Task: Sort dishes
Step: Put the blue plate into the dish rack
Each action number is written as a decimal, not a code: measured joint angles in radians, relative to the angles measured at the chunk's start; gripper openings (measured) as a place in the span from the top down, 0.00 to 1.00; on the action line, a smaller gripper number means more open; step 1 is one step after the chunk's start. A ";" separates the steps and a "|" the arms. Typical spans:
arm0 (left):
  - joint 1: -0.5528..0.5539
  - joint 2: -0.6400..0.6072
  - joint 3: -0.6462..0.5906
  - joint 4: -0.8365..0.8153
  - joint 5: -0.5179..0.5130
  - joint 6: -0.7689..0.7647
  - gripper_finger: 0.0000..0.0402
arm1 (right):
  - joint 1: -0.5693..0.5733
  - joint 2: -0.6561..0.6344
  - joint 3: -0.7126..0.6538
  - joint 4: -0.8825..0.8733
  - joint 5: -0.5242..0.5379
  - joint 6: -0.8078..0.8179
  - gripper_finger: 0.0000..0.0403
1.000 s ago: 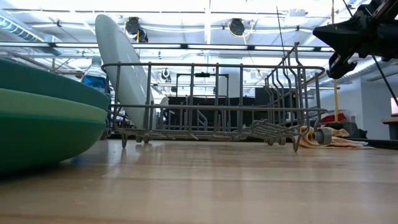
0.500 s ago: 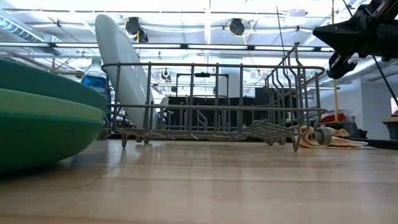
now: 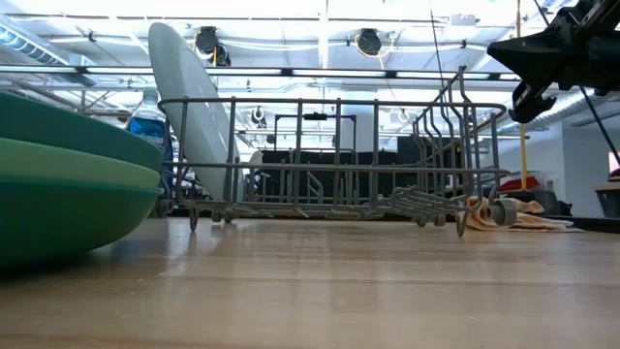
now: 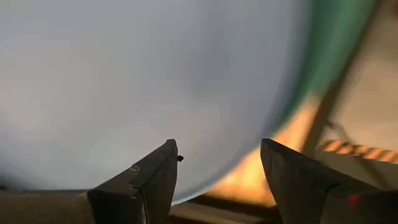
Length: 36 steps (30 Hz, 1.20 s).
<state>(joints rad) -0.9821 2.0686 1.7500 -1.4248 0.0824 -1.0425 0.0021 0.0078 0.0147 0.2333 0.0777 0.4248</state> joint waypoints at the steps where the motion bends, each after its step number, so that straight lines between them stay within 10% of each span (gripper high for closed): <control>1: -0.008 0.000 0.000 0.027 0.000 -0.001 0.43 | 0.000 0.000 0.000 0.000 0.000 -0.001 0.98; 36: -0.023 0.004 -0.083 0.101 -0.188 -0.079 0.43 | 0.000 0.000 0.000 0.000 0.000 -0.001 0.98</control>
<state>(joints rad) -1.0054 2.0724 1.6669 -1.3242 -0.1055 -1.1213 0.0017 0.0082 0.0147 0.2333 0.0780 0.4236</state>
